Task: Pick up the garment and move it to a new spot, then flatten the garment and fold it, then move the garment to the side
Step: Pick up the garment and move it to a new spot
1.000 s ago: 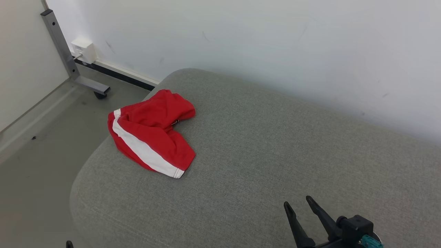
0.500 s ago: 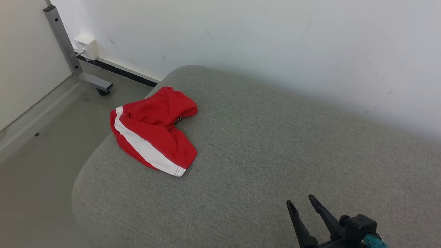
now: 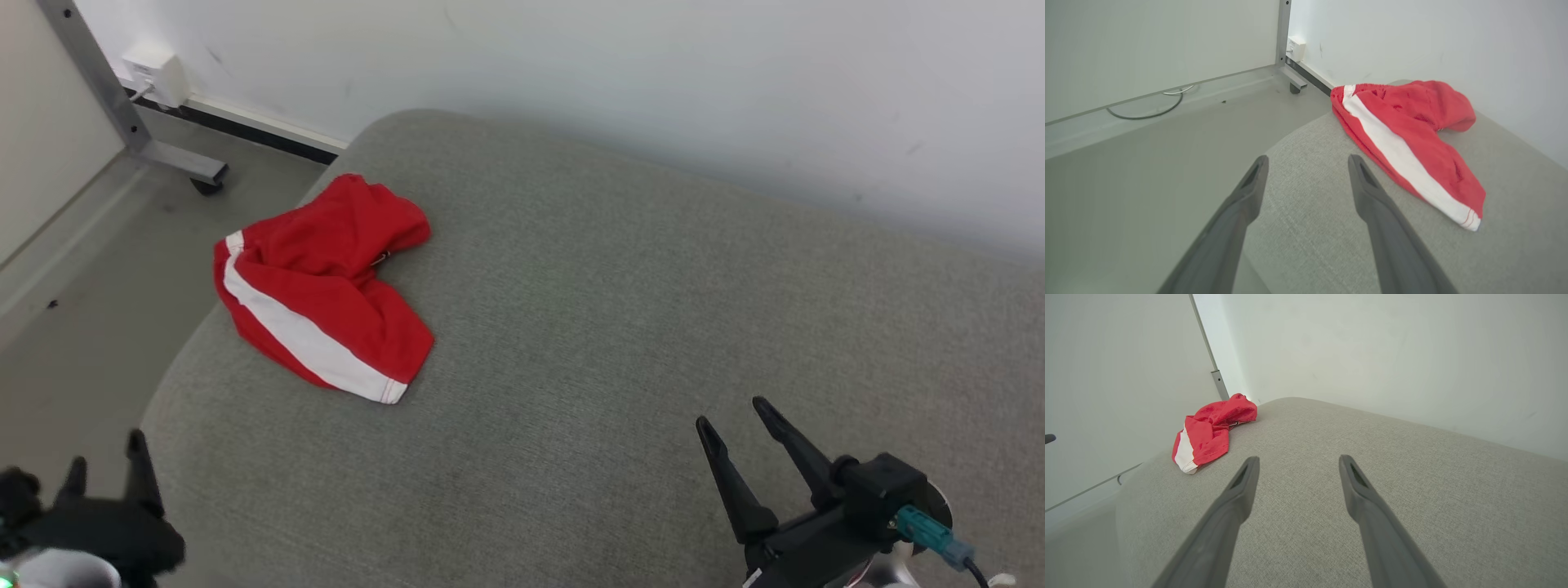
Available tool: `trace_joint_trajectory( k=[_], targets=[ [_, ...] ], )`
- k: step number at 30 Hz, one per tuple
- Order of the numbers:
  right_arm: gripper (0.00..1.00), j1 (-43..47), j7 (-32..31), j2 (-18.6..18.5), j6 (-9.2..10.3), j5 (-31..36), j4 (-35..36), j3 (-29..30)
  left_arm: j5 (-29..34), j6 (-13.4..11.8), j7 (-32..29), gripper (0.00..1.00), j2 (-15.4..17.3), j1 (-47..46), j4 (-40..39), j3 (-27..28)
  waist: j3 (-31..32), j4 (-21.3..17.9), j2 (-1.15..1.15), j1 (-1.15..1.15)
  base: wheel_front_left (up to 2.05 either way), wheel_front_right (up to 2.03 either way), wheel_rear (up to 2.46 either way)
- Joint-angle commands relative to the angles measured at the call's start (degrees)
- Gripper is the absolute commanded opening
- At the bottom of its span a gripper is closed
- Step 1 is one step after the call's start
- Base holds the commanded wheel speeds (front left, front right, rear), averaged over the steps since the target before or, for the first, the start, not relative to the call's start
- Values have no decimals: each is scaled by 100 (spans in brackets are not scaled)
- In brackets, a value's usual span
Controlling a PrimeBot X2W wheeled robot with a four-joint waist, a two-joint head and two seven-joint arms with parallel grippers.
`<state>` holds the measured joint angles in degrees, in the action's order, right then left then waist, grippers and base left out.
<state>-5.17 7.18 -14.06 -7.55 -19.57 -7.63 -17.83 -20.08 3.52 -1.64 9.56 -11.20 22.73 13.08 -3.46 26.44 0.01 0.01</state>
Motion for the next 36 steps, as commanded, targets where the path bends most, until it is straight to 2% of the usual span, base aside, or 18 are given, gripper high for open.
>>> trace_joint_trajectory(
  k=[1,4,8,14,19,22,25,29,34,35,36],
  targets=[
    [100,-140,-91,-85,14,91,187,31,-511,-13,-273,100,16,-519,146,308,-1029,-976,-1,-1,0,0,0],
    [100,-230,-176,-108,14,148,375,24,-1106,-101,-738,100,34,-870,326,699,-1336,-1279,-1,-1,0,0,0],
    [100,-454,-231,-25,14,227,706,67,-1919,-337,-1656,100,355,-1630,410,1264,-1953,-1829,-1,-1,0,0,0],
    [100,-733,-116,124,14,331,938,56,-2946,-1048,-3124,100,807,-2559,481,1932,-2725,-2404,-1,-1,0,0,0],
    [100,-920,19,232,14,378,943,29,-3053,-1599,-4057,100,1266,-2717,230,1929,-3108,-2651,-1,-1,0,0,0],
    [100,-1025,99,274,14,392,922,-17,-2962,-1936,-4375,100,1473,-2637,9,1944,-3262,-2756,-1,-1,0,0,0],
    [100,-1079,157,288,14,387,873,-22,-2754,-2169,-4656,100,1620,-2372,-116,1803,-3338,-2802,-1,-1,0,0,0],
    [100,-1121,201,292,14,379,775,-31,-2655,-2335,-4971,100,1637,-2046,-186,1701,-3361,-2823,-1,-1,0,0,0],
    [100,-1121,196,285,15,381,678,-28,-2886,-2311,-5451,100,1283,-1599,-222,1547,-3279,-2802,-1,-1,0,0,0],
    [100,-1115,192,282,15,378,667,-23,-2907,-2288,-5499,40,1246,-1529,-261,1525,-3254,-2790,-1,-1,0,0,0],
    [100,-1113,191,274,15,383,660,-18,-2910,-2243,-5503,0,1221,-1490,-314,1502,-3219,-2774,-1,-1,0,0,0]
  ],
)
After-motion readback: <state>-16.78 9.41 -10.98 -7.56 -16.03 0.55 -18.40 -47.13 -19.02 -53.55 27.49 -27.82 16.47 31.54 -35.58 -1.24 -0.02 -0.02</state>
